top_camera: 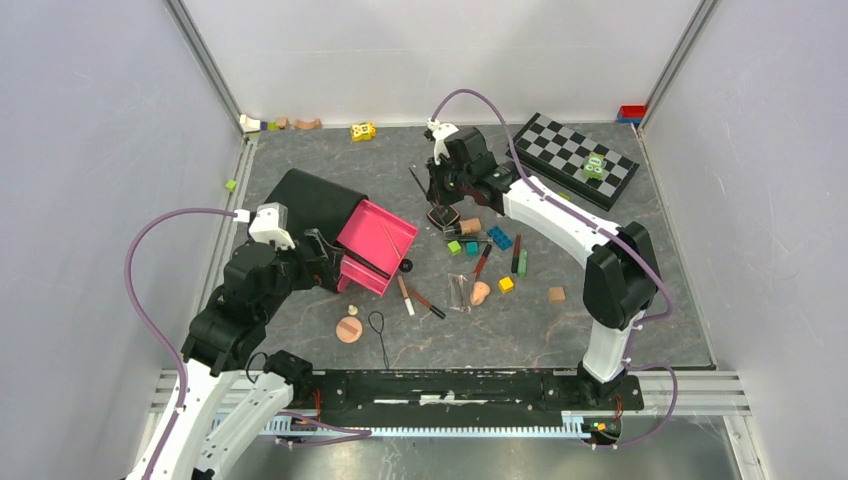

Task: Organize the makeup
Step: Pick up the makeup brush from the center of the board, then place the makeup brush in the drawer.

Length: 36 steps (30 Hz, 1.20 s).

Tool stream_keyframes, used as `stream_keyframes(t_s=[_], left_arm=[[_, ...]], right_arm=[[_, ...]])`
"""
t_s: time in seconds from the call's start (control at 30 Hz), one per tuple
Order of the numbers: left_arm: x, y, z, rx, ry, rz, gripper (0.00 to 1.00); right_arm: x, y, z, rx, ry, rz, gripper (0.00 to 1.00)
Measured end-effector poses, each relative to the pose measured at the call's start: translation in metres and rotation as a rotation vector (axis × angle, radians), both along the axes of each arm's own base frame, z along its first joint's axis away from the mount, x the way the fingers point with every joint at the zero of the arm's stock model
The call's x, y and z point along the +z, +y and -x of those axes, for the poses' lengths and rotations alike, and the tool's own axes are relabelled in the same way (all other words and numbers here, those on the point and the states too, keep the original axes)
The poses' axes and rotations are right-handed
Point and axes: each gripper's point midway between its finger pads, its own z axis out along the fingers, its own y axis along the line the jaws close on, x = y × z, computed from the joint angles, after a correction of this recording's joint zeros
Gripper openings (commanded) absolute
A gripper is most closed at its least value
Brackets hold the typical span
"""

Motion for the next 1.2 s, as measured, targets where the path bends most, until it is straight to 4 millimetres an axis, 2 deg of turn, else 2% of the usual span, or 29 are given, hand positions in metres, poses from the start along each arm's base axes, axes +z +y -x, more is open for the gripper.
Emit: stream_keyframes(t_s=[0.07, 0.33, 0.57, 0.77, 0.93, 1.2], left_arm=[[0.0, 0.0, 0.0, 0.0, 0.0, 0.0, 1.0], [0.0, 0.0, 0.0, 0.0, 0.0, 0.0, 1.0], [0.0, 0.0, 0.0, 0.0, 0.001, 0.0, 1.0], [-0.001, 0.0, 0.0, 0.0, 0.001, 0.0, 1.0], [-0.001, 0.0, 0.0, 0.0, 0.001, 0.0, 1.0], [0.0, 0.0, 0.0, 0.0, -0.001, 0.0, 1.0]], right_arm=[[0.009, 0.009, 0.004, 0.037, 0.009, -0.043, 0.0], [0.014, 0.033, 0.037, 0.151, 0.124, -0.122, 0.01], [0.034, 0.06, 0.055, 0.238, 0.156, -0.145, 0.01], [0.023, 0.074, 0.074, 0.283, 0.218, -0.109, 0.01], [0.011, 0.078, 0.086, 0.298, 0.261, -0.075, 0.01], [0.005, 0.087, 0.091, 0.308, 0.278, -0.067, 0.01]])
